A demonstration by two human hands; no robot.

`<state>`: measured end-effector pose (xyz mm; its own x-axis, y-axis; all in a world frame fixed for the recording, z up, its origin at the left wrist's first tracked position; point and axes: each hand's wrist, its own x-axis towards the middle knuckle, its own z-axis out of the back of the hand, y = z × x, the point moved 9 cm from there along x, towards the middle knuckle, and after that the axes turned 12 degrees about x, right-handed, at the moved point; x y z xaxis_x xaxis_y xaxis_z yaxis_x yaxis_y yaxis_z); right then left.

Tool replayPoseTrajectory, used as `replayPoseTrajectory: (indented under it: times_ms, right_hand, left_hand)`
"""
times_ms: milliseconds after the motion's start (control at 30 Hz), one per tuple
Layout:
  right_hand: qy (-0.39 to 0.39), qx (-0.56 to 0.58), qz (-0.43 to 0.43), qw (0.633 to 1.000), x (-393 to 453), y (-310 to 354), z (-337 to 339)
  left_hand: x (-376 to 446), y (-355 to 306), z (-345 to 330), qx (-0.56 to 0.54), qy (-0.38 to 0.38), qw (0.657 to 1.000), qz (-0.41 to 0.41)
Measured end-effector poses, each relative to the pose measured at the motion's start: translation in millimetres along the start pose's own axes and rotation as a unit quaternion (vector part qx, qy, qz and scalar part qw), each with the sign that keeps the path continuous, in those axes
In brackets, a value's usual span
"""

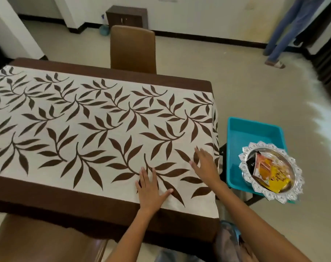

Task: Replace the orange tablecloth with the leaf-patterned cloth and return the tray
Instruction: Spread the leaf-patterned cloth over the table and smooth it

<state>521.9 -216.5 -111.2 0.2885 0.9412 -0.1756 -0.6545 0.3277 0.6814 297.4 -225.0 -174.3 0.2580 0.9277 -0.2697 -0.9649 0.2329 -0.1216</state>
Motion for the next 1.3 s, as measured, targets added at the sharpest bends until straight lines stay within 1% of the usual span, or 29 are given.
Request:
replayPoseTrajectory:
  times_ms: [167, 233, 300, 433, 533, 633, 700, 767, 833, 900, 933, 967, 1033, 1100, 1167, 1233, 1300]
  right_hand:
    - [0.103, -0.151, 0.043, 0.982, 27, -12, -53]
    - [0.114, -0.192, 0.08, 0.971, 21, -23, -66]
    - [0.098, -0.208, 0.111, 0.967, 15, -34, -64]
    - [0.068, -0.2, 0.121, 0.97, 3, -57, -43]
    - [0.073, -0.188, 0.115, 0.973, -10, -77, -28]
    - [0.083, -0.171, 0.116, 0.975, -24, -96, -16]
    - [0.083, -0.156, 0.114, 0.978, -30, -100, -7]
    - [0.061, -0.124, 0.109, 0.984, -29, -92, 4]
    - [0.036, -0.092, 0.127, 0.987, -20, -69, 9]
    - [0.049, -0.093, 0.166, 0.98, -7, -41, -3]
    - [0.075, -0.104, 0.181, 0.975, 0, -29, -16]
    - [0.11, -0.121, 0.189, 0.968, 7, -23, -31]
    - [0.168, -0.172, 0.209, 0.948, 17, -20, -56]
    - [0.2, -0.215, 0.237, 0.926, 21, -26, -68]
    - [0.212, -0.221, 0.245, 0.92, 22, -33, -69]
    - [0.217, -0.22, 0.251, 0.918, 19, -38, -66]
    - [0.217, -0.216, 0.246, 0.92, 15, -43, -61]
  left_hand:
    - [8, 4, -23, 0.028, 0.058, 0.998, 0.02]
    - [8, 4, -27, 0.033, 0.072, 0.996, 0.031]
    - [6, -5, -31, 0.046, 0.084, 0.995, 0.029]
    - [-8, -32, -40, 0.058, 0.082, 0.995, 0.029]
    - [-19, -59, -42, 0.06, 0.07, 0.995, 0.025]
    - [-37, -80, -45, 0.057, 0.086, 0.994, 0.03]
    - [-46, -92, -51, 0.042, 0.122, 0.991, 0.03]
    - [-53, -102, -54, 0.035, 0.126, 0.991, 0.028]
    - [-60, -108, -60, 0.009, 0.14, 0.989, 0.035]
    - [-68, -115, -57, 0.003, 0.151, 0.988, 0.031]
    - [-70, -117, -53, 0.004, 0.145, 0.989, 0.02]
    - [-73, -116, -48, -0.013, 0.132, 0.991, 0.021]
    - [-71, -111, -28, -0.034, 0.037, 0.999, 0.02]
    - [-68, -96, -15, -0.047, -0.017, 0.998, 0.032]
    - [-62, -64, -10, -0.036, -0.019, 0.996, 0.076]
    - [-56, -36, -12, -0.015, 0.016, 0.993, 0.114]
    - [-52, -28, -22, -0.008, 0.061, 0.991, 0.116]
